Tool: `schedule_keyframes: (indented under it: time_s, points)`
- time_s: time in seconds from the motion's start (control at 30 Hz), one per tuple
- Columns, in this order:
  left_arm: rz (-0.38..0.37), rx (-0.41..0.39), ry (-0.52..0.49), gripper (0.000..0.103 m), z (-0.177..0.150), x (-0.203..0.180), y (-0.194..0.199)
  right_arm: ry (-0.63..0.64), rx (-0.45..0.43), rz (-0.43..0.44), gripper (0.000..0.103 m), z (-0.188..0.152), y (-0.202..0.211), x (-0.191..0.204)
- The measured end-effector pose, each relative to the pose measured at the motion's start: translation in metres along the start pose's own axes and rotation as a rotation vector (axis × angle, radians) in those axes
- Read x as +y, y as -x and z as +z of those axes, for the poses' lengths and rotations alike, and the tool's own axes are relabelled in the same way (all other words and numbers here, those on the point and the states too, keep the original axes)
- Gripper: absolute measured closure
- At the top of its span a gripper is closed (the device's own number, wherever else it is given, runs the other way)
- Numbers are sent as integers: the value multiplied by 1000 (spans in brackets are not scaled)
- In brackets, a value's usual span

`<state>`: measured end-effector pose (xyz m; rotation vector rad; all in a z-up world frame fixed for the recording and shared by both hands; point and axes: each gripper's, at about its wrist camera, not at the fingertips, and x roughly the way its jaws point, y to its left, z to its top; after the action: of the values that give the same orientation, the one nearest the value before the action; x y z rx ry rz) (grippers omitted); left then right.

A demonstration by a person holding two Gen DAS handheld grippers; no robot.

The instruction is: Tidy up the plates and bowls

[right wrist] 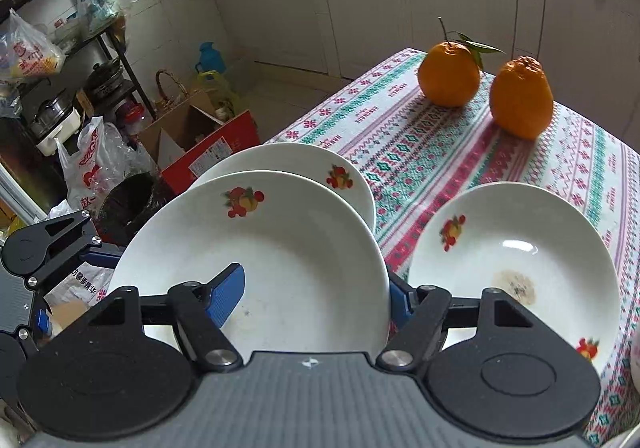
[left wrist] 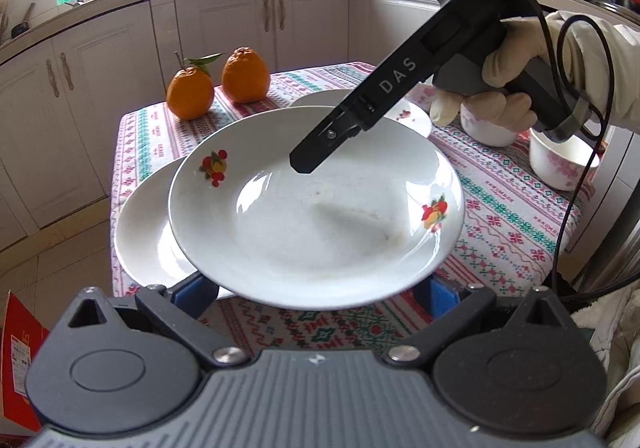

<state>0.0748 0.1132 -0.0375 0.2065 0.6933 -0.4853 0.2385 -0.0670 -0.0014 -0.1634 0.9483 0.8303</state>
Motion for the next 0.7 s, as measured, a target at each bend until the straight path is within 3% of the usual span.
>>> schedule_keyframes:
  time_s: [0.27, 0.7]
  points:
    - [52, 19, 56, 1, -5, 27, -1, 42, 15, 47, 25, 28, -38, 10]
    - [52, 29, 85, 1, -6, 45, -10, 20, 36, 55, 25, 40, -65, 2]
